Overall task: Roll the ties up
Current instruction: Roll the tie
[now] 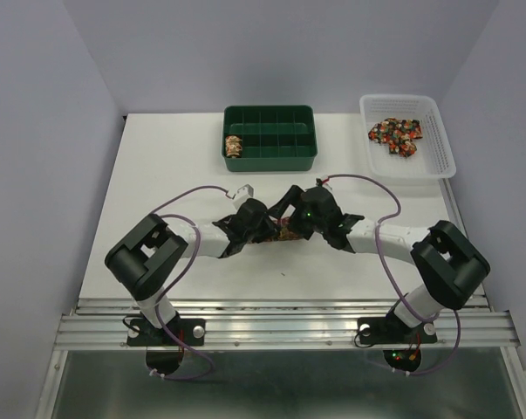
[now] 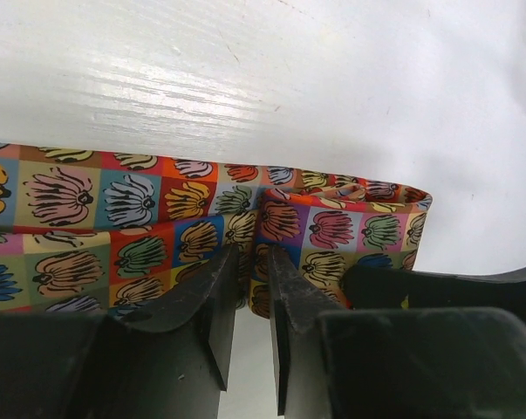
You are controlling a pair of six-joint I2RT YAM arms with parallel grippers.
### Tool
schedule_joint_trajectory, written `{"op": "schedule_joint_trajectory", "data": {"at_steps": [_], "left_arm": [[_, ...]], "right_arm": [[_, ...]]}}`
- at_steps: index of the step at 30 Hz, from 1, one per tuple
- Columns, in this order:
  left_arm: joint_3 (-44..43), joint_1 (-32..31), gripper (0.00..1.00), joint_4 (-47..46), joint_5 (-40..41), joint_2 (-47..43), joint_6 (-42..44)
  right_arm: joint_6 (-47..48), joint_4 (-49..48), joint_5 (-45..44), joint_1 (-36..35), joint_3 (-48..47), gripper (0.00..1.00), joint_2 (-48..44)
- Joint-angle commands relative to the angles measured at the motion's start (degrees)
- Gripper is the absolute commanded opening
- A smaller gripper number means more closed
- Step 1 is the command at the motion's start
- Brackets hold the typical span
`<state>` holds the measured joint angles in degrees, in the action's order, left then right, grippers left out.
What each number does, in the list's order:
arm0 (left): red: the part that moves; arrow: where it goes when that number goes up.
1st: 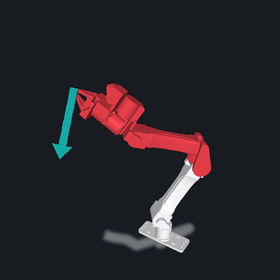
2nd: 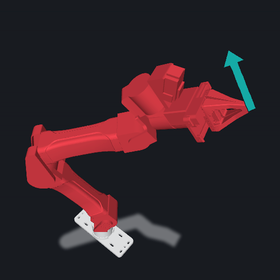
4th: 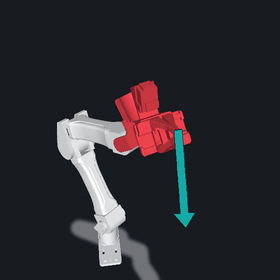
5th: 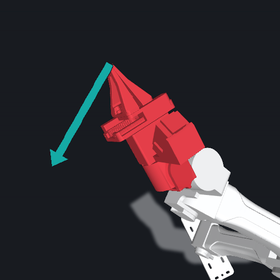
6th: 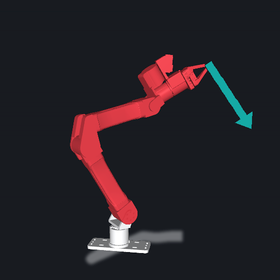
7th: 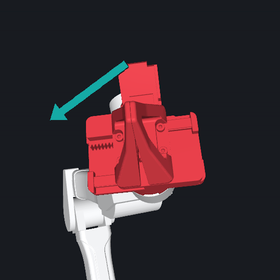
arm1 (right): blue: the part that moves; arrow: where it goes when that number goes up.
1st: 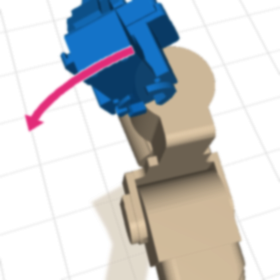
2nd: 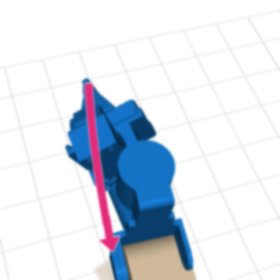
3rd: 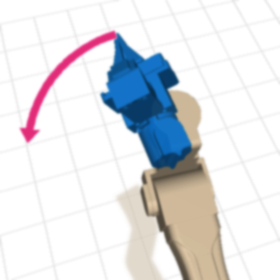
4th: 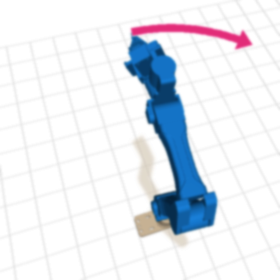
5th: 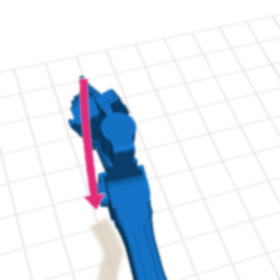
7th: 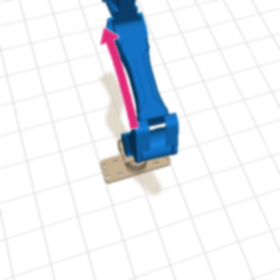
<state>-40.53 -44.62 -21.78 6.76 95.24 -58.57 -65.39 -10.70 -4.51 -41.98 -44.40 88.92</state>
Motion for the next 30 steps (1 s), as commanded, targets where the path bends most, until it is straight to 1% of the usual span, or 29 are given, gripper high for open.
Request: {"op": "schedule_joint_trajectory", "data": {"at_steps": [1, 6, 11, 16, 18, 22, 24, 25, 29, 30], "left_arm": [[-1.74, -0.38, 0.31, -0.98, -0.44, 0.73, 1.70], [-2.09, -0.29, 0.31, -0.90, -0.52, 1.17, 1.96], [-2.53, -0.38, 0.31, -0.90, -0.70, 1.53, 2.31], [-2.62, -0.38, 0.31, -0.81, -0.88, 1.61, 2.58], [-2.71, -0.38, 0.31, -0.72, -0.96, 1.61, 2.67], [-2.53, -0.38, 0.31, -0.72, -0.70, 1.53, 2.58], [-2.62, -0.29, 0.31, -0.72, -0.96, 1.53, 2.84], [-2.62, -0.38, 0.31, -0.72, -0.96, 1.53, 2.76], [-2.62, -0.38, 0.31, -0.72, -0.96, 1.35, 2.84], [-2.71, -0.29, 0.30, -0.81, -0.96, 1.35, 2.84]], "right_arm": [[2.28, 0.68, -1.63, 0.32, -2.00, 1.00, -2.79], [5.61, 4.09, -3.22, 0.40, -4.11, 1.00, -4.55], [8.69, 8.40, -9.01, 1.45, -4.64, 1.00, -7.88], [14.58, 16.05, -12.54, 3.47, -4.03, 1.00, -12.98], [16.51, 16.58, -11.31, 5.49, -1.92, 1.00, -14.39], [23.88, 14.57, -5.52, 8.05, 1.24, 1.00, -16.06], [26.69, 12.12, -0.86, 8.66, 2.30, 1.00, -15.36], [27.15, 11.67, 1.59, 9.19, 2.39, 1.00, -14.32], [28.38, 11.23, 3.98, 9.72, 3.18, 0.98, -12.11], [28.64, 8.18, 4.25, 9.72, 3.70, 0.98, -11.59]]}}
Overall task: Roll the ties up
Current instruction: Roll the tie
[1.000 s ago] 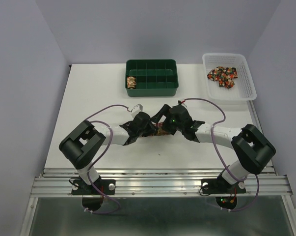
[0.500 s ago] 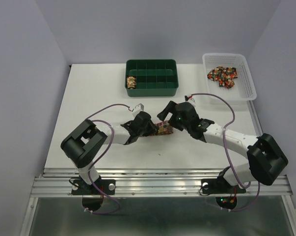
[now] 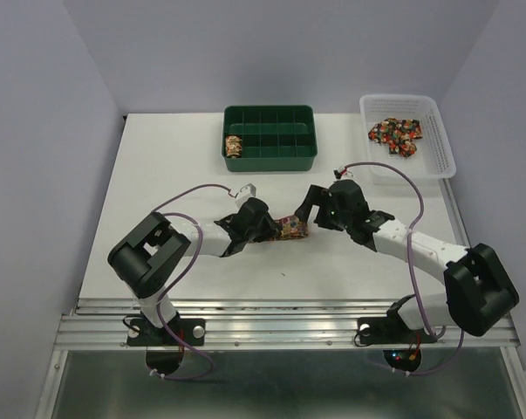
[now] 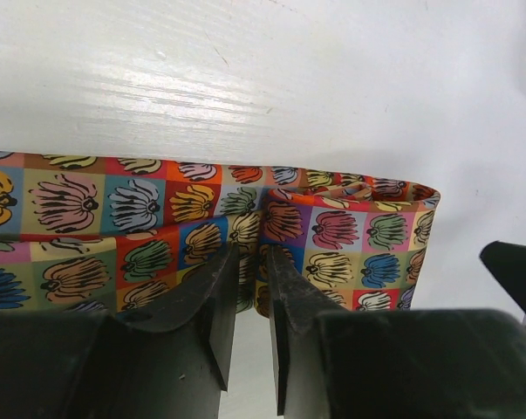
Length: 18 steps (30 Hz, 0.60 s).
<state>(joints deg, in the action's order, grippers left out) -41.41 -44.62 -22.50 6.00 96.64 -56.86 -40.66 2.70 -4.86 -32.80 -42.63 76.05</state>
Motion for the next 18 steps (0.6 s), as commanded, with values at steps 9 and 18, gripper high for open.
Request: {"op": "schedule_joint_trajectory", "data": {"at_steps": [9, 18], "left_arm": [[-1.57, -0.38, 0.30, 0.00, -0.20, -0.31, 1.31], [-1.48, -0.38, 0.30, 0.18, -0.02, -0.84, 1.40]], "right_arm": [[3.84, -10.94, 7.85, 1.94, 5.54, 0.96, 4.54], [2.61, -18.51, 14.53, 3.97, 7.65, 0.87, 9.02]]}}
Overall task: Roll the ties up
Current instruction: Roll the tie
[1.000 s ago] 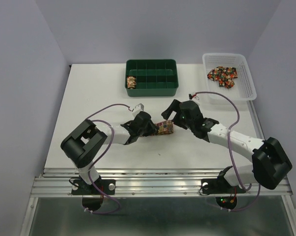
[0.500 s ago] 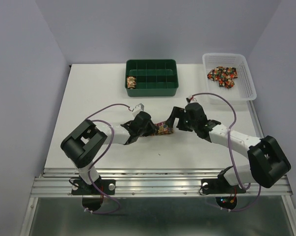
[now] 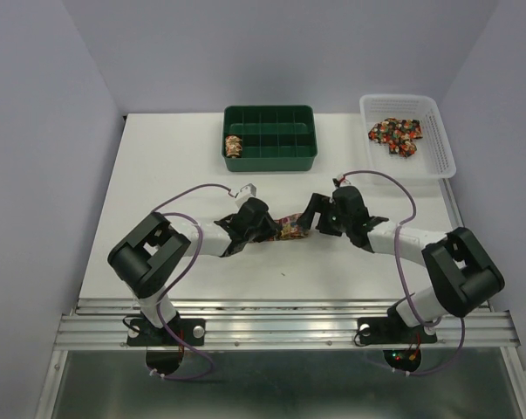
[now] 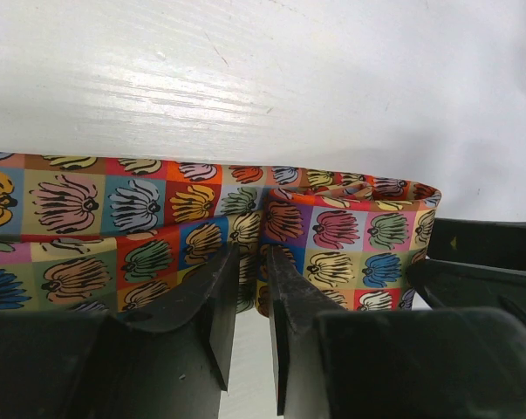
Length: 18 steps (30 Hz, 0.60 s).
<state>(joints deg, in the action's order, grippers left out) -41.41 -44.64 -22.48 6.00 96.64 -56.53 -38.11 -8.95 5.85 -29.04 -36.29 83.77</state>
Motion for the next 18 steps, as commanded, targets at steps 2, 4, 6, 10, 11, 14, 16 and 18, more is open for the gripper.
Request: {"op": "schedule_joint_trajectory", "data": {"at_steps": [2, 4, 6, 10, 11, 14, 16, 18], "left_arm": [[-1.40, -0.44, 0.30, 0.24, 0.06, -0.84, 1.07], [-1.39, -0.45, 0.30, 0.16, 0.07, -0.75, 1.07], [-1.57, -0.45, 0.30, 0.33, 0.06, -0.75, 1.07], [-1.57, -0.36, 0.30, 0.59, 0.24, -1.01, 0.99], [-1.57, -0.44, 0.30, 0.77, 0.24, -0.93, 1.07], [-1.39, -0.36, 0.30, 0.86, 0.42, -1.19, 0.81], [-1.48, -0.44, 0.30, 0.86, 0.50, -1.19, 0.81], [-1.57, -0.44, 0.30, 0.86, 0.77, -1.19, 0.64]], "right_arm": [[0.49, -7.39, 5.13, 0.30, 1.40, 0.87, 2.10], [0.05, -7.83, 5.14, 0.30, 1.57, 0.85, 3.24], [-0.30, -8.45, 5.14, 0.65, 1.75, 0.80, 3.68], [-0.30, -8.54, 6.02, 1.09, 2.02, 0.64, 3.86], [-0.30, -8.19, 5.93, 1.17, 2.10, 0.62, 3.95], [-0.56, -7.92, 6.89, 1.44, 1.84, 0.49, 4.30], [-0.39, -8.36, 8.03, 1.53, 1.84, 0.43, 4.65], [-0.13, -8.54, 9.70, 1.53, 1.84, 0.37, 5.00]]}}
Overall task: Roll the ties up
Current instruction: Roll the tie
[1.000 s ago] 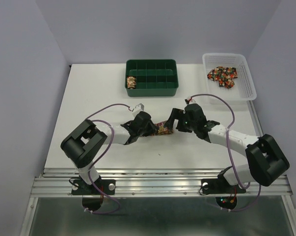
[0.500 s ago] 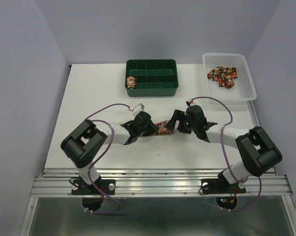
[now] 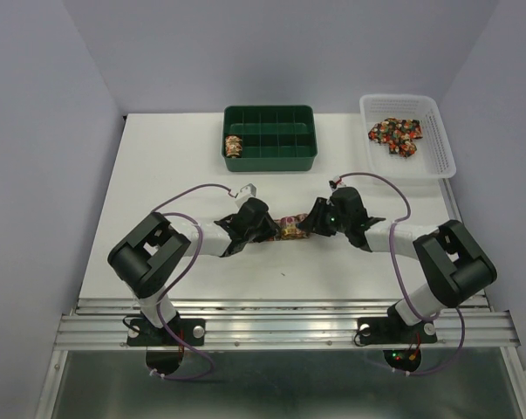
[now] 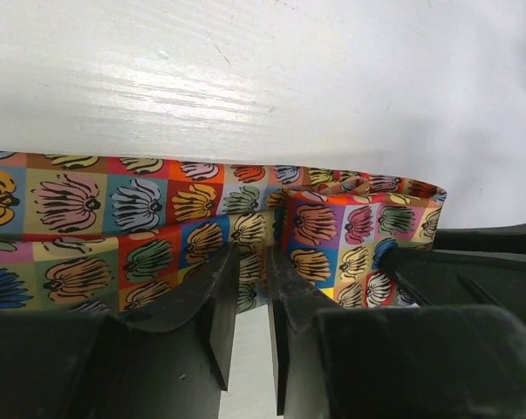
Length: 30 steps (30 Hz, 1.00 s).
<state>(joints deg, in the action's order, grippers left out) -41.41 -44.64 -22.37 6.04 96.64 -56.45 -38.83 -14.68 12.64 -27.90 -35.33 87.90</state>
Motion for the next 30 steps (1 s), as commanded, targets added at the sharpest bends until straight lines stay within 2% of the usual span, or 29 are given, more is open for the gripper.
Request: {"op": "schedule_joint_trajectory", "data": {"at_steps": [1, 12, 18, 21, 30], "left_arm": [[-1.66, -0.45, 0.30, 0.75, 0.72, -1.19, 0.63], [-0.60, -0.36, 0.30, 2.24, 1.86, -5.32, 1.60], [0.89, -0.36, 0.30, 8.03, 6.34, -12.43, 2.74], [2.12, 0.26, 0.30, 13.12, 9.15, -16.30, 3.54], [7.31, 7.81, 0.31, 16.13, 9.78, -22.02, 5.73]], "right_arm": [[0.60, -2.55, 3.26, 0.48, 0.70, 0.36, 0.87], [0.68, -1.76, 3.09, 0.57, -0.09, 0.20, -0.36], [2.88, 0.96, 1.33, 0.57, -1.58, 0.15, -1.67], [5.34, 5.34, -0.95, 0.57, -3.25, 0.14, -2.82], [10.61, 14.50, -5.61, 0.48, -9.22, 0.13, -4.05]]}}
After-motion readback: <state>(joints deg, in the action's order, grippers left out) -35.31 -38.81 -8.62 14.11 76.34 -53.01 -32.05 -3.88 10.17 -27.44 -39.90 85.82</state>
